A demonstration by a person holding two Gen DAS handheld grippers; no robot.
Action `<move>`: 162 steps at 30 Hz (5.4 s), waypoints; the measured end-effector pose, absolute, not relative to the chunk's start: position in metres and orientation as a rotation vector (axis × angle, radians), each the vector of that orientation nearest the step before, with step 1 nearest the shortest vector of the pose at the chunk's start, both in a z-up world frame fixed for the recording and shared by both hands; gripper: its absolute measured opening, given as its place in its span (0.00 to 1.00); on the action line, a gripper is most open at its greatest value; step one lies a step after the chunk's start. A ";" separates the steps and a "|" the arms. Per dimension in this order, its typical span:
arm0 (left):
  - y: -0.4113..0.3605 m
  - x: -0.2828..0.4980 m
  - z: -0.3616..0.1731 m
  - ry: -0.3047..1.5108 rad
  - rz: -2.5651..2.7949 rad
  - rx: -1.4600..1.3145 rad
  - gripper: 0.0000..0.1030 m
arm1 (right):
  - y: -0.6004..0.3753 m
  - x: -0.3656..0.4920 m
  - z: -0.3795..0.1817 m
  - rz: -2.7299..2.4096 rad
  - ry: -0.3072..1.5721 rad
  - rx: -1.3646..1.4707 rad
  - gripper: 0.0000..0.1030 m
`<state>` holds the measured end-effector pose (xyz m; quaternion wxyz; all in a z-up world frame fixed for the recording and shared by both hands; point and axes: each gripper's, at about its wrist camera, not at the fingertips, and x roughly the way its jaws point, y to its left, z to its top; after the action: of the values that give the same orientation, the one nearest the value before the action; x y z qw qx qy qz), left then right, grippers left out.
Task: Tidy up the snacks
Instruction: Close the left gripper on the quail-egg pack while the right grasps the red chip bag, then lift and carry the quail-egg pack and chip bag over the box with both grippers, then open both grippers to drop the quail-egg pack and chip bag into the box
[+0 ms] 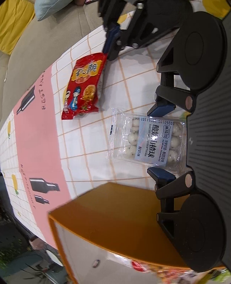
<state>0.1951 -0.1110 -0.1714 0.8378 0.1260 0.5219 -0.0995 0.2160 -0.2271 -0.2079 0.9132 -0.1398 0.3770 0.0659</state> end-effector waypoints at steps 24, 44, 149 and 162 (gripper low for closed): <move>-0.076 0.115 -0.166 1.171 -0.187 0.155 0.68 | -0.179 0.088 -0.172 0.314 1.132 -0.113 0.05; -0.072 0.113 -0.167 1.162 -0.216 0.216 0.74 | -0.181 0.109 -0.175 0.403 0.805 -0.302 0.82; 0.086 0.193 -0.088 1.219 -0.056 0.388 0.66 | 0.016 0.284 -0.108 0.629 0.849 -0.427 0.70; 0.079 0.194 -0.091 1.184 -0.011 0.470 0.73 | 0.021 0.276 -0.121 0.624 0.873 -0.475 0.75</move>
<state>0.1941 0.0789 -0.0910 0.8040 0.2195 0.5526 -0.0049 0.2764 0.0212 -0.1207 0.8327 -0.2240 0.4120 0.2946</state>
